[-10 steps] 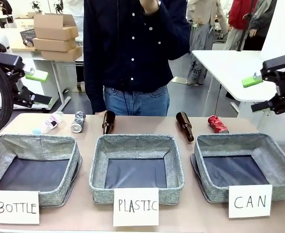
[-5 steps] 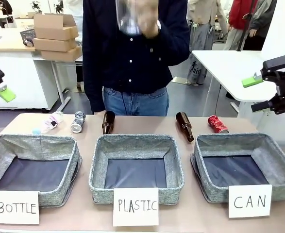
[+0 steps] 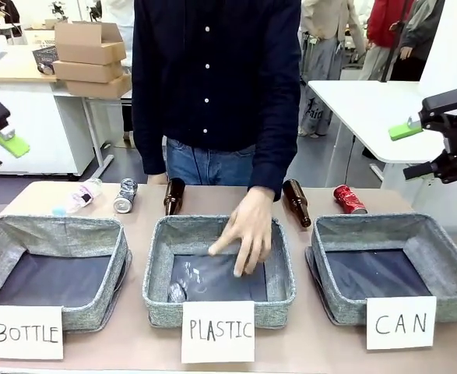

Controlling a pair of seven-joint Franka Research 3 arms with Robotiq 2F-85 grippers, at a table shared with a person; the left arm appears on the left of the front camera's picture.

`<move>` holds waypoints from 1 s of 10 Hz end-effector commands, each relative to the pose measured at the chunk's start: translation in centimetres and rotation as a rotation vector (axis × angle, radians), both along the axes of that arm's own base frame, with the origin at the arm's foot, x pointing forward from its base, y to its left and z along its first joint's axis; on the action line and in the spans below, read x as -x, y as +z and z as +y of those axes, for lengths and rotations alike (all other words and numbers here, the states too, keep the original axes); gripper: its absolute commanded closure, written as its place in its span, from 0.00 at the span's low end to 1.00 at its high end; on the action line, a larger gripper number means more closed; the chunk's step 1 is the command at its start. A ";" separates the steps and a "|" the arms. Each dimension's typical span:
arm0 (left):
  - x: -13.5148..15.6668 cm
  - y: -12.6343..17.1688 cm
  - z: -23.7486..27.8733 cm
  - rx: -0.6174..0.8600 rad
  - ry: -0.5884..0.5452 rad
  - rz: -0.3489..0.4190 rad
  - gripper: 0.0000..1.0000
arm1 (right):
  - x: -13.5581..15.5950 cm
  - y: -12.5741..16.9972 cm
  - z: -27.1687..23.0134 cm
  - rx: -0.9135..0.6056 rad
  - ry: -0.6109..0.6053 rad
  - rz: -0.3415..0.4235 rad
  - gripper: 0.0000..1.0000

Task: Sort the can waste into the basket.
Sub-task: Pick up the can waste from the table and place it in the right Fabric basket.

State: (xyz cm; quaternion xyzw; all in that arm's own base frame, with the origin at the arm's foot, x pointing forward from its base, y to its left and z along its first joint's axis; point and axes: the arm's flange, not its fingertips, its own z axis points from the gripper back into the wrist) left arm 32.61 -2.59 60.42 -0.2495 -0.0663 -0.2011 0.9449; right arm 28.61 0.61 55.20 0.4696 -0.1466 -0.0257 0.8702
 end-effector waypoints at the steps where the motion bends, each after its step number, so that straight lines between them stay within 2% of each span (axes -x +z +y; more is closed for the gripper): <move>1: -7.6 -2.7 -2.9 -0.054 0.063 -0.018 0.00 | 0.1 0.0 0.0 -0.014 0.007 -0.008 0.00; 3: -16.1 -8.8 -4.7 -0.089 0.182 -0.018 0.00 | 0.1 0.0 0.0 -0.014 0.007 -0.008 0.00; 4: -19.6 -12.0 -5.2 -0.111 0.232 -0.045 0.00 | 0.1 0.0 0.0 -0.014 0.007 -0.008 0.00; 6: -24.0 -17.0 -6.1 -0.293 0.289 -0.098 0.00 | 0.1 0.0 0.0 -0.014 0.007 -0.008 0.00; 7: -25.3 -18.9 -6.7 -0.246 0.223 0.056 0.00 | 0.1 0.0 0.0 -0.014 0.007 -0.008 0.00; 8: -22.5 -17.7 -5.3 -0.180 0.249 -0.106 0.00 | 0.1 0.0 0.0 -0.014 0.007 -0.008 0.00; 9: -22.5 -17.7 -5.3 -0.180 0.249 -0.106 0.00 | 0.1 0.0 0.0 -0.014 0.007 -0.008 0.00; 10: -24.9 -20.7 -5.7 -0.227 0.251 -0.059 0.00 | 0.1 0.0 0.0 -0.014 0.007 -0.008 0.00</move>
